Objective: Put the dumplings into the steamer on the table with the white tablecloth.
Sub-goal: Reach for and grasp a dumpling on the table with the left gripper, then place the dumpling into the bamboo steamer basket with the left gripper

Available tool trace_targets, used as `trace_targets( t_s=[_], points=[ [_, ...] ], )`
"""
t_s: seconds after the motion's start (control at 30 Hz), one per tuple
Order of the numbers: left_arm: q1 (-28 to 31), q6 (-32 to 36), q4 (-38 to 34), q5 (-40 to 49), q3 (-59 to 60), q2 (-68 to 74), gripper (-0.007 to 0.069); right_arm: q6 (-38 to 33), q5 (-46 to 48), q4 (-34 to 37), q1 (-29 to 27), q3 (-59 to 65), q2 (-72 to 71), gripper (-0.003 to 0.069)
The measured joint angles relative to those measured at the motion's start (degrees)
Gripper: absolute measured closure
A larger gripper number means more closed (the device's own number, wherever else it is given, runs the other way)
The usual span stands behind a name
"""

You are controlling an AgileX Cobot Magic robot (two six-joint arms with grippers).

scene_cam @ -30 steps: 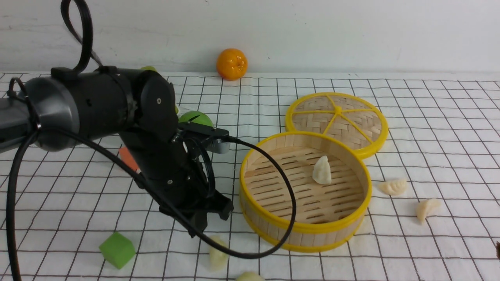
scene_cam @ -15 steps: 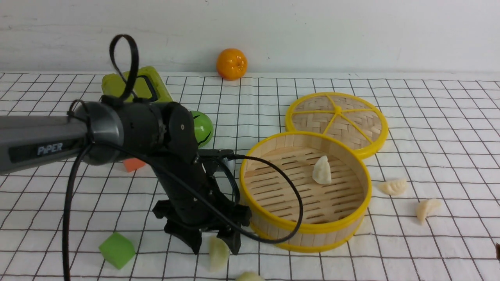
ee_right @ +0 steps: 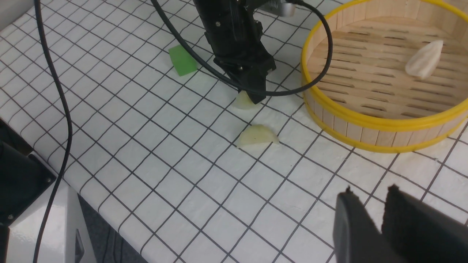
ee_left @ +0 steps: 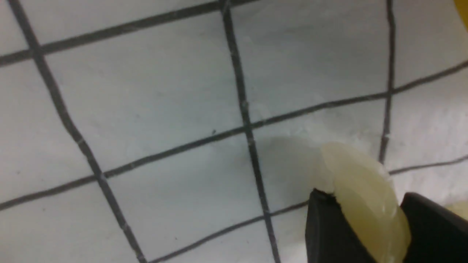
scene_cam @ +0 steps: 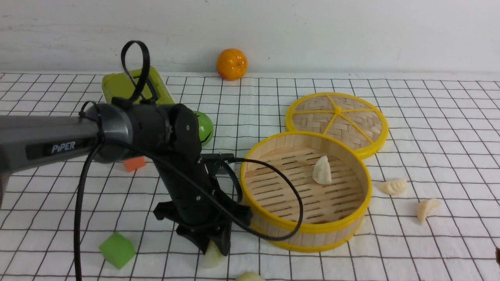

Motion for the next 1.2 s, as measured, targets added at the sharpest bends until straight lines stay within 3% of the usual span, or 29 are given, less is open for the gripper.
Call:
trace_targets(
  t_s=[0.23,0.47,0.63,0.77,0.8,0.93,0.97,1.0,1.1,1.2],
  points=[
    [-0.1,1.4,-1.5,5.4,-14.4,-4.9,0.0388,0.0,-0.1,0.0,0.0,0.0,0.0,0.0524],
    [-0.1,7.0,-14.9,-2.5,-23.9,-1.6,0.0388,0.0,-0.6,0.0,0.0,0.0,0.0,0.0522],
    [-0.1,10.8,-16.2,-3.9,-26.4,4.5,0.0388,0.0,-0.6,0.0,0.0,0.0,0.0,0.0518],
    [-1.2,7.7,-8.5,-3.9,-27.8,8.4,0.0388,0.0,-0.6,-0.6,0.0,0.0,0.0,0.0516],
    [-3.4,4.9,-0.9,-3.6,-29.3,9.9,0.0388,-0.1,-0.7,-1.4,0.0,0.0,0.0,0.0515],
    [-9.0,-4.3,15.2,-2.8,-32.8,12.4,0.0388,-0.1,-0.9,-2.8,0.0,0.0,0.0,0.0512],
    [-9.2,-4.3,15.2,-2.7,-33.0,12.5,0.0388,-0.1,-0.9,-3.0,0.0,0.0,0.0,0.0512],
    [-11.0,-10.2,18.7,-2.4,-35.2,13.4,0.0388,-0.1,-0.9,-3.7,0.0,0.0,0.0,0.0512],
    [-11.6,-14.8,19.1,-1.4,-38.7,14.7,0.0388,-0.1,-0.9,-4.5,0.0,0.0,0.0,0.0512],
    [-11.0,-15.8,18.2,0.6,-42.3,16.6,0.0388,-0.1,-0.9,-4.8,0.0,0.0,0.0,0.0509]
  ],
)
